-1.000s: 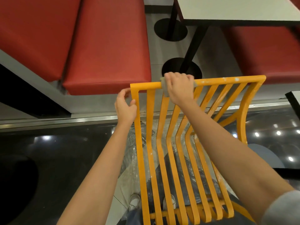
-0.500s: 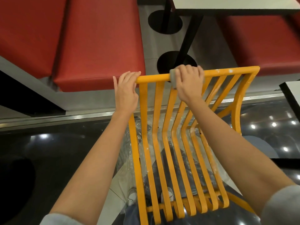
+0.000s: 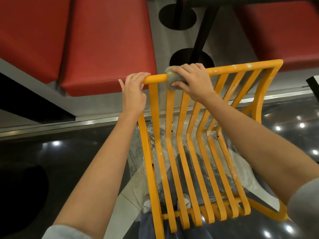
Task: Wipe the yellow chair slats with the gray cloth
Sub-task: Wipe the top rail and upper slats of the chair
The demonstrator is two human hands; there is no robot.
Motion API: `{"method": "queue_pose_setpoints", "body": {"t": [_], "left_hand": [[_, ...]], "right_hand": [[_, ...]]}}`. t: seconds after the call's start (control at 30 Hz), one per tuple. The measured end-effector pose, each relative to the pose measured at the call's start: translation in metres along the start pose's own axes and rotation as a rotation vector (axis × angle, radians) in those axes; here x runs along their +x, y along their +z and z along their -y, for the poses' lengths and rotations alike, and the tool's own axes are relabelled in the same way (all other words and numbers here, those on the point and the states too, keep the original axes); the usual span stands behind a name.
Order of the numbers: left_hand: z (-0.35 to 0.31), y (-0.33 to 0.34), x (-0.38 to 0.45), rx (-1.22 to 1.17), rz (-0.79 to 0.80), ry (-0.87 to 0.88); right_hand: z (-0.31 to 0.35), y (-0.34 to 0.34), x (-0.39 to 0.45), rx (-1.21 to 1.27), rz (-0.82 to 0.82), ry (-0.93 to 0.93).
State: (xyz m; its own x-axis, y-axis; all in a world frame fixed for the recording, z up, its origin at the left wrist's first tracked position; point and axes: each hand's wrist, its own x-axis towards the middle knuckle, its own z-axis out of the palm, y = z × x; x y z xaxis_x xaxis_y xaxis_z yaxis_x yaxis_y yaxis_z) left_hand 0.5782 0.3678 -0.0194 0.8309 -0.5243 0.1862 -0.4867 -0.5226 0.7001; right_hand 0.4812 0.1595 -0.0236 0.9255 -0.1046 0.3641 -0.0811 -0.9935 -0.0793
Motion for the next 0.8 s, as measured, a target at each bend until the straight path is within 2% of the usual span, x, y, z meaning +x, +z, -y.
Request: {"method": "queue_pose_setpoints", "body": {"t": [0.17,0.3,0.53,0.63,0.73,0.8], "left_hand": [[0.0,0.0,0.002,-0.011,0.005,-0.021],[-0.004,0.002,0.001,-0.014,-0.028,-0.043],[-0.009,0.01,0.0,0.008,-0.079,-0.051],[-0.01,0.011,-0.001,0.026,-0.1,-0.061],[-0.009,0.007,-0.003,0.07,-0.098,-0.055],[-0.008,0.003,-0.003,0.101,-0.082,-0.037]], "right_hand": [[-0.022,-0.014,-0.009,0.229,-0.042,0.085],[-0.012,-0.007,-0.017,0.088,-0.013,0.102],[0.003,-0.015,0.012,-0.048,0.185,-0.003],[0.037,-0.011,0.031,-0.104,0.258,0.011],[0.056,-0.005,0.037,-0.08,0.244,-0.019],[0.035,-0.011,0.021,-0.077,0.179,-0.03]]}}
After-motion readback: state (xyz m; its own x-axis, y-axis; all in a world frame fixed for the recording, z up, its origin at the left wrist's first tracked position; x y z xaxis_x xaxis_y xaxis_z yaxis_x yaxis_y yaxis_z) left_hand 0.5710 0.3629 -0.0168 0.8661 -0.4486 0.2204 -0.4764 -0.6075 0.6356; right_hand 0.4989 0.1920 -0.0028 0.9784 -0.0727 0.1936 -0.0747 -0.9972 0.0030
